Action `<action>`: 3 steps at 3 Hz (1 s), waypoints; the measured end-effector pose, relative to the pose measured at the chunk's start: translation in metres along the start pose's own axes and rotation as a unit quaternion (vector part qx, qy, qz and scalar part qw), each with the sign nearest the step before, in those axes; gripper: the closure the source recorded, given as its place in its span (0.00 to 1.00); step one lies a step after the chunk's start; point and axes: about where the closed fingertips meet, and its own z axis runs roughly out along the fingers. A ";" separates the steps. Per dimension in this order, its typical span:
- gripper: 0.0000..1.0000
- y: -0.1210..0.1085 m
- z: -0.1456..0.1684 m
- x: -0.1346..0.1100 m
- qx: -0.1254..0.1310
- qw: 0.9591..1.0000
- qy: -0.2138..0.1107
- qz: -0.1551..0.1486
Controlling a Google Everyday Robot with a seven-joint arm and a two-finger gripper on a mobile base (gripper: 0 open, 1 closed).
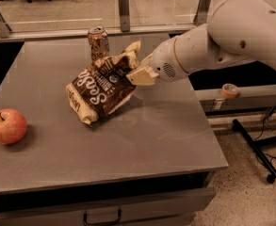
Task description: Move brown chip bag near orange can
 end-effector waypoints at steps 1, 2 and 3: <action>1.00 -0.040 0.011 -0.021 0.044 0.999 -0.009 0.004; 1.00 -0.083 0.019 -0.037 0.087 0.996 -0.015 0.016; 1.00 -0.116 0.028 -0.045 0.118 0.992 -0.012 0.032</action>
Offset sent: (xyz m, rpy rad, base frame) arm 0.1455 -0.0092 0.0350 0.0077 -0.1250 -0.2667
